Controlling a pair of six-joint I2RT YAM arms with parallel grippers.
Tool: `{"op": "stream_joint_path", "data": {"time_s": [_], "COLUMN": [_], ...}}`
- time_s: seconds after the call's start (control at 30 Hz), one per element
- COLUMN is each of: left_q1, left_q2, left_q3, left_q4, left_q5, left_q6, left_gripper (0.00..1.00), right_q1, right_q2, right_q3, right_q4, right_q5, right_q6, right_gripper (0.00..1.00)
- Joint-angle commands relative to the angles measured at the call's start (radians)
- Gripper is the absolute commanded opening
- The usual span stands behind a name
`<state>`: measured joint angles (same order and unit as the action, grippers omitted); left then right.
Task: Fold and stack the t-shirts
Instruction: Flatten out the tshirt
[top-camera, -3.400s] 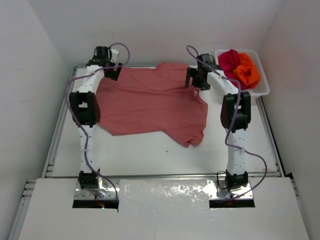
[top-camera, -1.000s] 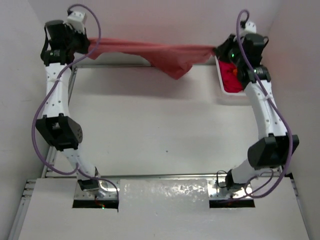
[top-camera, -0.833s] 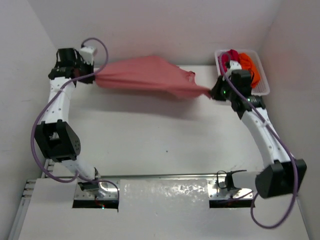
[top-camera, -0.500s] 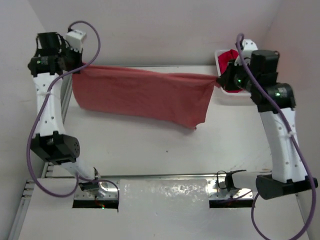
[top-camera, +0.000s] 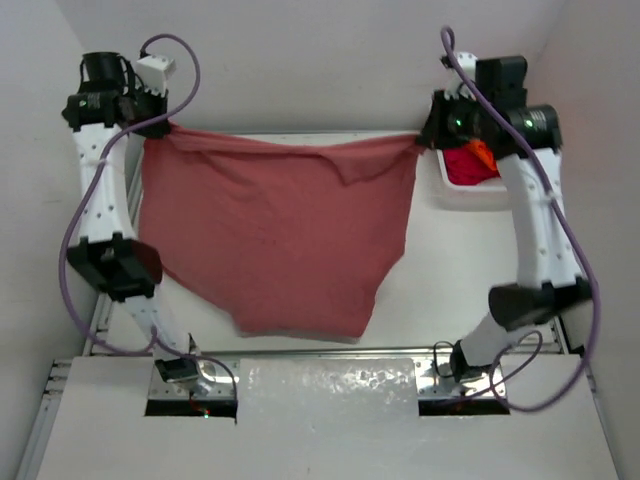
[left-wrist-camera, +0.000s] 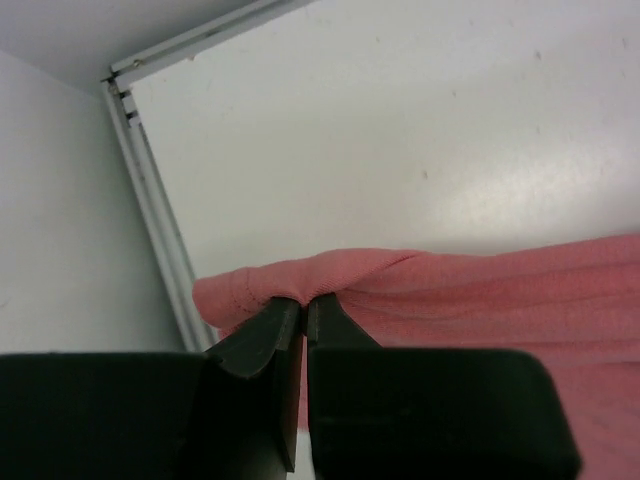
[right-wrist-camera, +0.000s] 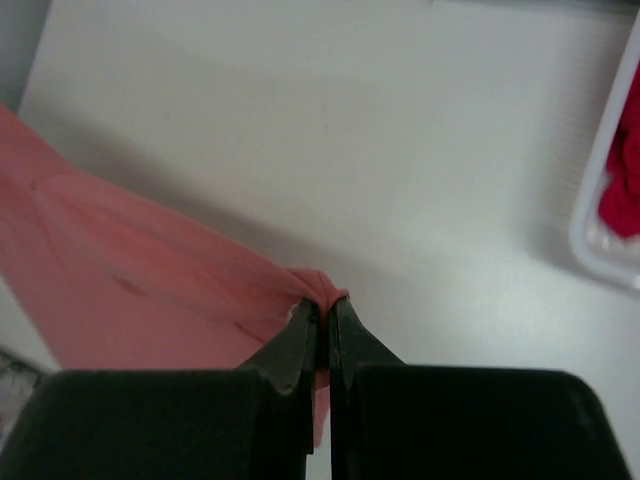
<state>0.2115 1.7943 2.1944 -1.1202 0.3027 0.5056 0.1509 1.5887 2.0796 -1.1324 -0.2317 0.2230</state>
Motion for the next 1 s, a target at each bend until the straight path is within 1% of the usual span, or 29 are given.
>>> {"op": "stream_joint_path", "data": {"time_s": [0.0, 0.03, 0.07, 0.1, 0.13, 0.17, 0.23, 0.27, 0.3, 0.33, 0.4, 0.43, 0.5, 0.57, 0.6, 0.63, 0.67, 0.7, 0.73, 0.77, 0.8, 0.83, 0.87, 0.9, 0.93, 0.97], "left_q1": [0.02, 0.022, 0.022, 0.02, 0.02, 0.022, 0.022, 0.022, 0.02, 0.02, 0.019, 0.017, 0.016, 0.016, 0.012, 0.014, 0.014, 0.014, 0.014, 0.014, 0.015, 0.017, 0.02, 0.022, 0.026, 0.029], "left_q2": [0.14, 0.172, 0.213, 0.22, 0.217, 0.191, 0.154, 0.137, 0.143, 0.154, 0.155, 0.149, 0.132, 0.097, 0.079, 0.039, 0.019, 0.002, -0.03, -0.051, -0.067, -0.088, -0.133, -0.15, -0.177, -0.185], "left_q3": [0.175, 0.215, 0.253, 0.293, 0.291, 0.256, 0.223, 0.231, 0.258, 0.343, 0.37, 0.358, 0.337, 0.243, 0.193, 0.136, 0.032, -0.017, -0.063, -0.172, -0.224, -0.283, -0.344, -0.442, -0.485, -0.519], "left_q4": [0.178, 0.213, 0.256, 0.374, 0.448, 0.621, 0.8, 0.92, 0.95, 0.97, 1.037, 1.05, 1.024, 0.97, 0.952, 0.935, 0.874, 0.831, 0.786, 0.704, 0.651, 0.613, 0.538, 0.487, 0.441, 0.324], "left_q5": [0.045, 0.064, 0.067, 0.065, 0.034, -0.021, -0.062, -0.071, -0.056, -0.041, -0.004, 0.004, 0.056, 0.128, 0.151, 0.174, 0.194, 0.228, 0.236, 0.239, 0.237, 0.218, 0.198, 0.162, 0.142, 0.118], "left_q6": [-0.169, -0.211, -0.284, -0.318, -0.352, -0.415, -0.475, -0.49, -0.496, -0.496, -0.524, -0.512, -0.494, -0.454, -0.441, -0.408, -0.386, -0.365, -0.304, -0.268, -0.227, -0.155, -0.124, -0.054, -0.023, 0.016], "left_gripper": [0.0, 0.0, 0.0, 0.0, 0.0, 0.0, 0.0, 0.0, 0.0, 0.0, 0.0, 0.0, 0.0, 0.0, 0.0, 0.0, 0.0, 0.0, 0.0, 0.0, 0.0, 0.0, 0.0, 0.0, 0.0, 0.0], "right_q1": [-0.039, -0.048, -0.062, -0.092, -0.109, -0.141, -0.149, -0.18, -0.18, -0.18, -0.18, -0.18, -0.18, -0.18, -0.18, -0.18, -0.18, -0.18, -0.179, -0.177, -0.175, -0.174, -0.174, -0.172, -0.171, -0.165], "right_q2": [0.17, 0.256, 0.299, 0.336, 0.365, 0.387, 0.38, 0.373, 0.37, 0.361, 0.291, 0.266, 0.209, 0.147, 0.117, 0.084, 0.048, -0.031, -0.071, -0.113, -0.155, -0.242, -0.29, -0.339, -0.437, -0.487], "right_q3": [0.135, 0.219, 0.267, 0.313, 0.351, 0.346, 0.327, 0.342, 0.368, 0.385, 0.338, 0.277, 0.208, 0.134, 0.019, -0.056, -0.131, -0.218, -0.395, -0.482, -0.574, -0.745, -0.826, -0.984, -1.06, -1.125], "right_q4": [0.329, 0.4, 0.528, 0.598, 0.685, 0.885, 1.059, 1.171, 1.191, 1.209, 1.263, 1.267, 1.232, 1.182, 1.175, 1.174, 1.177, 1.186, 1.194, 1.191, 1.179, 1.159, 1.116, 1.087, 1.061, 0.997], "right_q5": [0.006, 0.0, 0.003, 0.017, 0.028, 0.067, 0.152, 0.184, 0.248, 0.27, 0.296, 0.305, 0.292, 0.256, 0.241, 0.233, 0.207, 0.191, 0.169, 0.135, 0.123, 0.117, 0.118, 0.117, 0.118, 0.12], "right_q6": [0.053, 0.121, 0.162, 0.209, 0.302, 0.402, 0.458, 0.455, 0.422, 0.4, 0.328, 0.303, 0.245, 0.213, 0.205, 0.199, 0.197, 0.199, 0.199, 0.197, 0.188, 0.179, 0.173, 0.162, 0.156, 0.15], "right_gripper": [0.0, 0.0, 0.0, 0.0, 0.0, 0.0, 0.0, 0.0, 0.0, 0.0, 0.0, 0.0, 0.0, 0.0, 0.0, 0.0, 0.0, 0.0, 0.0, 0.0, 0.0, 0.0, 0.0, 0.0, 0.0, 0.0]}}
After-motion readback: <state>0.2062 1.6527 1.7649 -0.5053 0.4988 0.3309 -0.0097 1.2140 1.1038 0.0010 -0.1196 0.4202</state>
